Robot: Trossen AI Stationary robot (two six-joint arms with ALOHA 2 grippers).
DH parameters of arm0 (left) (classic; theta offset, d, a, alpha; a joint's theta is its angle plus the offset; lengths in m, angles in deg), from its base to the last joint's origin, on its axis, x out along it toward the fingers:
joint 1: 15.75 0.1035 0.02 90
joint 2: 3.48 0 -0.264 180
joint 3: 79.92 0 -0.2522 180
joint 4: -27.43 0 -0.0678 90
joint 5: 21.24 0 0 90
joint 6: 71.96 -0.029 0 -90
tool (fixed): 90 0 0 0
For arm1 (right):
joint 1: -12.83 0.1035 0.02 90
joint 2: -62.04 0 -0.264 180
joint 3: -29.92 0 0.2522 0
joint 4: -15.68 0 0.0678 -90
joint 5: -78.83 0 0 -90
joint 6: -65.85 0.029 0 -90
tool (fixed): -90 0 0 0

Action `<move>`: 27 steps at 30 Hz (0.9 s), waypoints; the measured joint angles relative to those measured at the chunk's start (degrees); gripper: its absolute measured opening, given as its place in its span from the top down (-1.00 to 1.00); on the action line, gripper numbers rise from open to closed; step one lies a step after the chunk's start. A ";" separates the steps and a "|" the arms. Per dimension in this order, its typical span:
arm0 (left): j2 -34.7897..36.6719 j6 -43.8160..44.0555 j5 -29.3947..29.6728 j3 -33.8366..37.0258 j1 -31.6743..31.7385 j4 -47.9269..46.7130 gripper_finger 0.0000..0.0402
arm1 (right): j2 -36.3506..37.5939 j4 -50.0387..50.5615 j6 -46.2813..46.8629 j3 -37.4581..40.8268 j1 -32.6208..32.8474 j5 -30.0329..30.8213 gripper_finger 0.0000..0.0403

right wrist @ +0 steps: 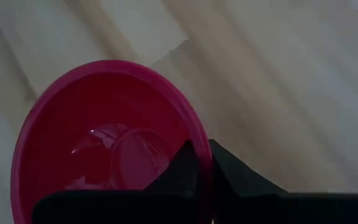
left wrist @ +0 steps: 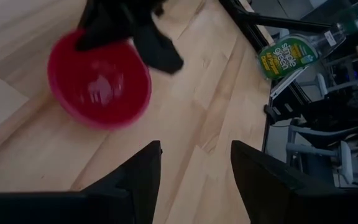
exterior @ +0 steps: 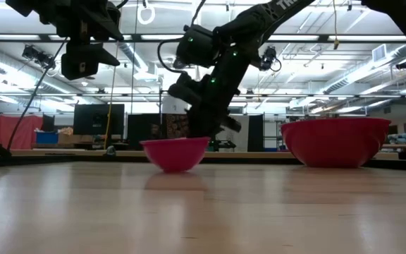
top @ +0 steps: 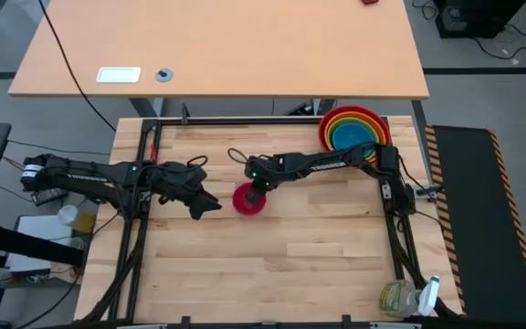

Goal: Nest bowls inside each other
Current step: Stack the pink bowl on top of the blue bowl

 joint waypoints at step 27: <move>0.00 -1.31 2.14 0.00 0.22 0.66 0.02 | 52.00 12.29 16.42 30.67 -19.37 27.15 0.87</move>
